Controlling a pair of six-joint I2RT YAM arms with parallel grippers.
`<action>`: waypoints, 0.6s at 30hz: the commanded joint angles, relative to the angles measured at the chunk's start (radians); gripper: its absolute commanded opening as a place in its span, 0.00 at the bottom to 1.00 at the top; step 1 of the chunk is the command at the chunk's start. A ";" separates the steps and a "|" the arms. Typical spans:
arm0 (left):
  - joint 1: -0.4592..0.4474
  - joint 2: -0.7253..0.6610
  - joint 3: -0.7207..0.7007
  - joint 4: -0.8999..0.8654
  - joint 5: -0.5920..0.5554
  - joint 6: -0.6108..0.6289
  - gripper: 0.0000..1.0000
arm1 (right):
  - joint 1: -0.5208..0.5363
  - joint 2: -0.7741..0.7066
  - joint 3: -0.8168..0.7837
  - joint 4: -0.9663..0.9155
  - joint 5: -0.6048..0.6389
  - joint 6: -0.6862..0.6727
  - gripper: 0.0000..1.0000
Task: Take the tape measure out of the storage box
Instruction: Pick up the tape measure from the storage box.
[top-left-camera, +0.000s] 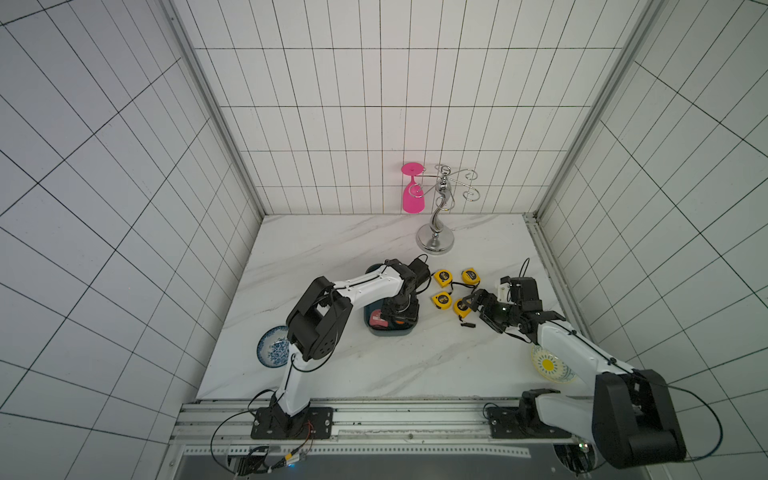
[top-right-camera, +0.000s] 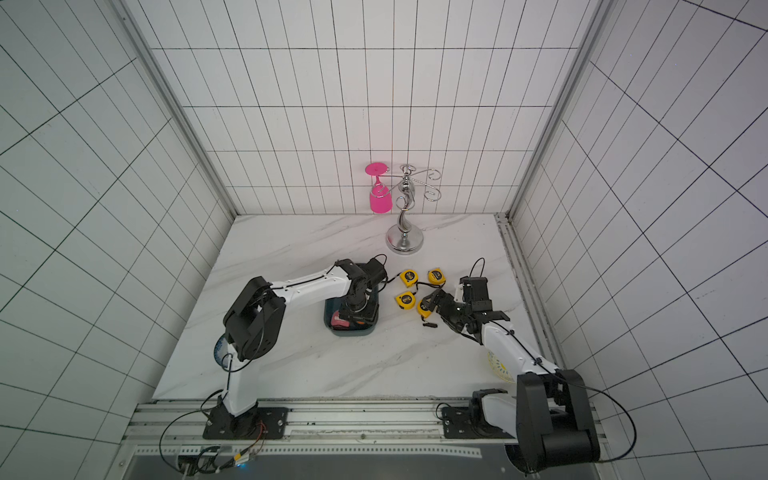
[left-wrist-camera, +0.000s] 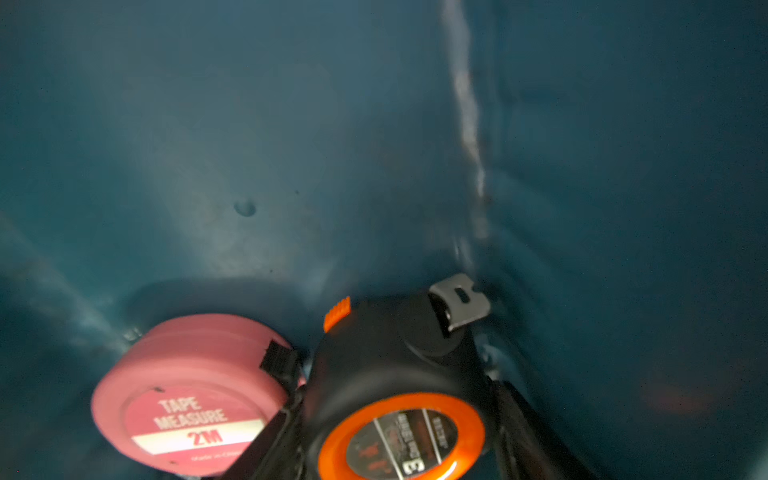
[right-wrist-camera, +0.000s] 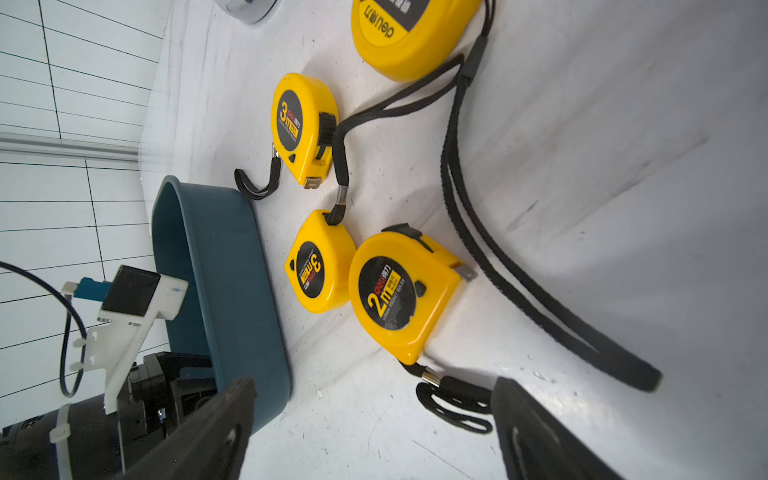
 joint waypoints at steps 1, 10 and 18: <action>-0.002 0.029 0.022 0.025 -0.014 0.012 0.62 | -0.015 -0.008 0.038 0.012 -0.006 0.000 0.93; 0.010 -0.028 0.024 0.014 -0.032 -0.011 0.25 | -0.016 -0.008 0.032 0.027 -0.019 0.003 0.92; 0.063 -0.165 -0.009 0.022 -0.046 -0.093 0.00 | -0.010 -0.023 0.021 0.063 -0.057 0.002 0.92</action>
